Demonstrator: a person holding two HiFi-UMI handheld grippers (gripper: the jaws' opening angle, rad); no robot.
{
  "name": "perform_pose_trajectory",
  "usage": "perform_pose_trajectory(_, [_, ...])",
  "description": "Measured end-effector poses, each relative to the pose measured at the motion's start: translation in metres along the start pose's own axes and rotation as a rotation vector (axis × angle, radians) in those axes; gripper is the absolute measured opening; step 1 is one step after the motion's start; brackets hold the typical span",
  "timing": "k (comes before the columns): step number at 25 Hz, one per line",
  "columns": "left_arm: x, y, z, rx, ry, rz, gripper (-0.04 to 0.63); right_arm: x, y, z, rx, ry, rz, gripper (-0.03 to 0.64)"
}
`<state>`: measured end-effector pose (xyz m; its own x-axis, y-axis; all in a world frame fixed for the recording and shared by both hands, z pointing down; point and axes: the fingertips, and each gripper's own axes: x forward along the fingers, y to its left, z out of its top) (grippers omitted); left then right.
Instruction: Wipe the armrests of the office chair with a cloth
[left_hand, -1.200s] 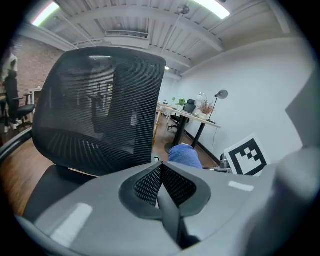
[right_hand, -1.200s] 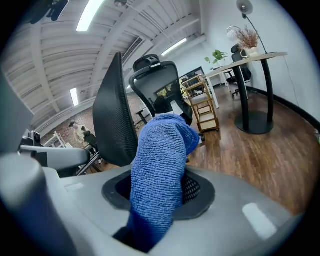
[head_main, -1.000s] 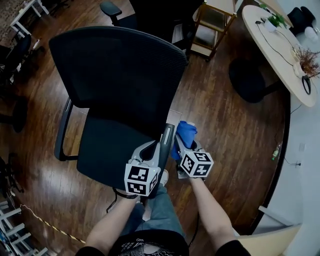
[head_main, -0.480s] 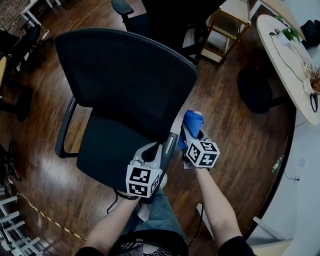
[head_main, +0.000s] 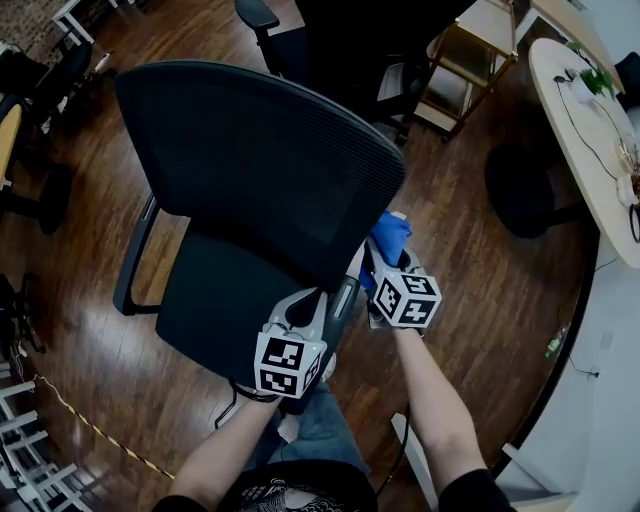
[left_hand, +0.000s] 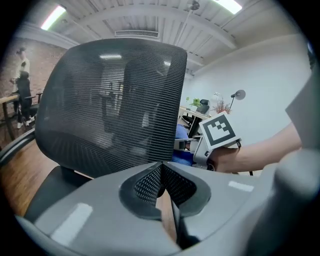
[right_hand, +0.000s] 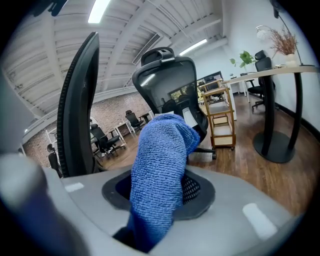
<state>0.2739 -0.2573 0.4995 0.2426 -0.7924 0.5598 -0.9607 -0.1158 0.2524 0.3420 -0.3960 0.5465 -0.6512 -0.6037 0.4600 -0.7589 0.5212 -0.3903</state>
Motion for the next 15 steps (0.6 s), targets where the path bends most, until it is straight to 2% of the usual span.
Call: perform_pose_trajectory(15, [-0.004, 0.015, 0.001, -0.019, -0.007, 0.025, 0.003, 0.018, 0.028, 0.007, 0.000, -0.012, 0.042, 0.138])
